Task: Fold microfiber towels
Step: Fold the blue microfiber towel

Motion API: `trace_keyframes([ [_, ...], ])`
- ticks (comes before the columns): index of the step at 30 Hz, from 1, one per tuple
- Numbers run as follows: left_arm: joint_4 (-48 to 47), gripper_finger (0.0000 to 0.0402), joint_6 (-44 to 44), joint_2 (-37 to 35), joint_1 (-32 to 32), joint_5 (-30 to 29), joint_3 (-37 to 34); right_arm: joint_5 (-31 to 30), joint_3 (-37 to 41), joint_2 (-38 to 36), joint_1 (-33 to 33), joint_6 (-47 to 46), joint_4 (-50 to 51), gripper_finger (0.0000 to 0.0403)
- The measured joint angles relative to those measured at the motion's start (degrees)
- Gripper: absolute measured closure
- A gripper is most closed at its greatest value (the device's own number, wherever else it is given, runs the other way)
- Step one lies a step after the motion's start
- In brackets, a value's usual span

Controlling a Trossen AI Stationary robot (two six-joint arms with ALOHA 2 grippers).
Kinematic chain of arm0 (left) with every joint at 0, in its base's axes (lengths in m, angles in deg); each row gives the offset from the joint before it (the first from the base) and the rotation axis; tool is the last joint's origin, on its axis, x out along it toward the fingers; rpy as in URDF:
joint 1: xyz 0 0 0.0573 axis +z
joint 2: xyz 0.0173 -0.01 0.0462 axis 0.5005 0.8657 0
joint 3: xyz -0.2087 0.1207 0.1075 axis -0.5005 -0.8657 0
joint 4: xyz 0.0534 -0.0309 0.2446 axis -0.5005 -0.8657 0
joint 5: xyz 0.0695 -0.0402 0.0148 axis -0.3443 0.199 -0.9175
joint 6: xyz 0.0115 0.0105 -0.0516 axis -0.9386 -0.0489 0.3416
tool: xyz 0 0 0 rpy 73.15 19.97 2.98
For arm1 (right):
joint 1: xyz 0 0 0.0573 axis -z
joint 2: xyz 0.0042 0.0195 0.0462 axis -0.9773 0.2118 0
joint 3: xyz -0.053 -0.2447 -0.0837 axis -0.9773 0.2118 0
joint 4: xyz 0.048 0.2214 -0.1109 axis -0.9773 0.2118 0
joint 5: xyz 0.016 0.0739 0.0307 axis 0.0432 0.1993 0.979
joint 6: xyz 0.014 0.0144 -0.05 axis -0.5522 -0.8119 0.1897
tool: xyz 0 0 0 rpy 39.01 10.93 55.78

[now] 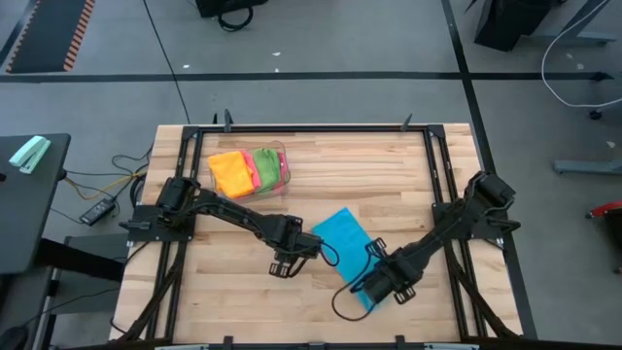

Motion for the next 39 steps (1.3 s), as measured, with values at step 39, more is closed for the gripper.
trace_keyframes([
  [39,-0.5,0.0294,1.44,0.02,-1.57,-0.03,-0.04,-3.24,6.15,-0.15,7.6,-5.97,-7.74,0.0246],
])
